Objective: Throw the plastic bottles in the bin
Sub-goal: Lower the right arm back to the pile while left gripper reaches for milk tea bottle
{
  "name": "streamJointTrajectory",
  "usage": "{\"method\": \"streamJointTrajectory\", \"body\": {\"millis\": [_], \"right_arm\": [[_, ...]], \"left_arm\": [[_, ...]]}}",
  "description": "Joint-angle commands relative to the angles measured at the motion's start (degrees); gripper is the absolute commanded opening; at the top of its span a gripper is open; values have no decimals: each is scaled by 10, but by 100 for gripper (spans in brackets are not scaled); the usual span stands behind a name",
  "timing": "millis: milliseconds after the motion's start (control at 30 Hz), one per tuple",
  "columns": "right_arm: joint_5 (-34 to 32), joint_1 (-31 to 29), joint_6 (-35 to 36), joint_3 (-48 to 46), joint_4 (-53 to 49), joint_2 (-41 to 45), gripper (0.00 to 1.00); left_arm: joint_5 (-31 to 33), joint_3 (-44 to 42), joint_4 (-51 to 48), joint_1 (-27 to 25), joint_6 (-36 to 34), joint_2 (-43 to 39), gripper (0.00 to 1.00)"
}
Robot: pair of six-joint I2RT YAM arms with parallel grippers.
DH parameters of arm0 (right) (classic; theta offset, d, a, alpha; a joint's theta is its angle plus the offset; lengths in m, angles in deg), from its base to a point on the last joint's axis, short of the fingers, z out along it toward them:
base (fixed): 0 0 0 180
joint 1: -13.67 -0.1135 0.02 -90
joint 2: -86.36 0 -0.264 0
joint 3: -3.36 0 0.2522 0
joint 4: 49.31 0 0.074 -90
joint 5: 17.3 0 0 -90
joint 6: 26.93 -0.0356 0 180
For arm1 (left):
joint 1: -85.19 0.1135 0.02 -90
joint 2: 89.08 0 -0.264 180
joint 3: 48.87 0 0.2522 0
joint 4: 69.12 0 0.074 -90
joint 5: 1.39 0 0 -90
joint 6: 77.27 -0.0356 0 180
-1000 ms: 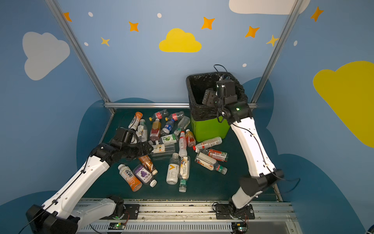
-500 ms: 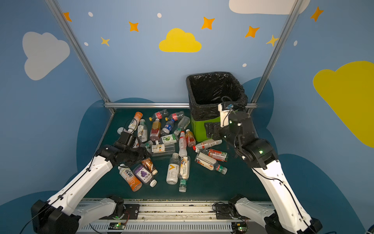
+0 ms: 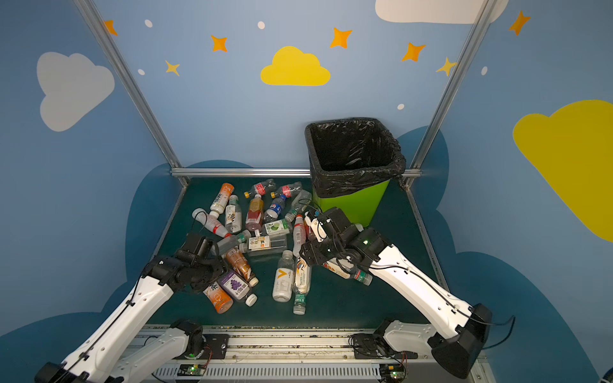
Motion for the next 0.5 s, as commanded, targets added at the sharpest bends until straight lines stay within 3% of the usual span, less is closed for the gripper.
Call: {"method": "streamJointTrajectory", "body": {"millis": [0,133,467], "right_arm": [[45,-7,1,4,36,-17,83],[75,-11,11,13,35,-42,83],[92,-13,12,0,33,-41,84]], "left_arm": [[28,-20,-53,13,40,-21,74],[43,-50,-55,32,54,-48,72],[-2,-119,43,103,43,-53,65]]}}
